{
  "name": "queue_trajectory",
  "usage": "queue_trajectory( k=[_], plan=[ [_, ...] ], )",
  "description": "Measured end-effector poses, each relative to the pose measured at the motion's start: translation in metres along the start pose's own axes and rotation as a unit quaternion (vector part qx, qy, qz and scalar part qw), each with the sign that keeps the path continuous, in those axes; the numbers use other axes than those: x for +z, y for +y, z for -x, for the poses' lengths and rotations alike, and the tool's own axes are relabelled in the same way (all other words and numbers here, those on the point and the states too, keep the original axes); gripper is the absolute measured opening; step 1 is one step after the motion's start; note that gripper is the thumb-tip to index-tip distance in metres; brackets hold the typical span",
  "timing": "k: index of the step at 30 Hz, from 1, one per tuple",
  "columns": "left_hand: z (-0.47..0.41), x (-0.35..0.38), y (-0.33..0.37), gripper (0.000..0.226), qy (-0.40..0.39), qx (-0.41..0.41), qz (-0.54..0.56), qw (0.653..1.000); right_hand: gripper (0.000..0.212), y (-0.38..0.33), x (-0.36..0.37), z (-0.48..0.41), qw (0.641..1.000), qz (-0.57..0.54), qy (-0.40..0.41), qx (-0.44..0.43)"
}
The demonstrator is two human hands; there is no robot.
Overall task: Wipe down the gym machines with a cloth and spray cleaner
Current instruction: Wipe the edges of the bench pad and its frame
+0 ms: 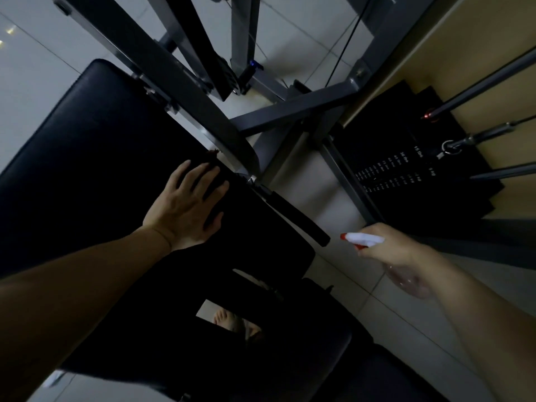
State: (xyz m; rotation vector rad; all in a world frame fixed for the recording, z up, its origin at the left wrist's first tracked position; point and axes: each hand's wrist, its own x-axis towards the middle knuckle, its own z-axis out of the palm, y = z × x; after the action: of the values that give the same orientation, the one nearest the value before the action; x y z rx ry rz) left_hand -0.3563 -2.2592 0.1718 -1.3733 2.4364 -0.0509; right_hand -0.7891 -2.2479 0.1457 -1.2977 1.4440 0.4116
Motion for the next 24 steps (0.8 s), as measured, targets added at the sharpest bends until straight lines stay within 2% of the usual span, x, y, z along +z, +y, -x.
queue_trajectory(
  k=[5,10,16,21,24],
  plan=[
    [-0.001,-0.001,0.000,0.068,-0.002,0.005,-0.001,1.000,0.040,-0.011,-0.032,-0.015,0.996,-0.061,-0.052,0.042],
    [-0.001,0.002,-0.002,0.067,0.011,0.009,0.005,1.000,0.038,-0.035,-0.059,-0.052,0.994,-0.024,-0.091,0.051],
    [-0.002,0.008,-0.003,0.066,0.031,0.010,0.008,0.999,0.042,-0.097,-0.076,-0.088,0.989,-0.017,-0.150,-0.004],
    [-0.002,0.012,-0.004,0.066,0.039,0.015,0.010,0.999,0.043,-0.135,-0.075,-0.121,0.990,-0.050,-0.131,-0.035],
    [-0.002,0.013,-0.004,0.065,0.045,0.014,0.012,0.999,0.039,-0.162,-0.072,-0.132,0.989,-0.016,-0.134,-0.063]
  ],
)
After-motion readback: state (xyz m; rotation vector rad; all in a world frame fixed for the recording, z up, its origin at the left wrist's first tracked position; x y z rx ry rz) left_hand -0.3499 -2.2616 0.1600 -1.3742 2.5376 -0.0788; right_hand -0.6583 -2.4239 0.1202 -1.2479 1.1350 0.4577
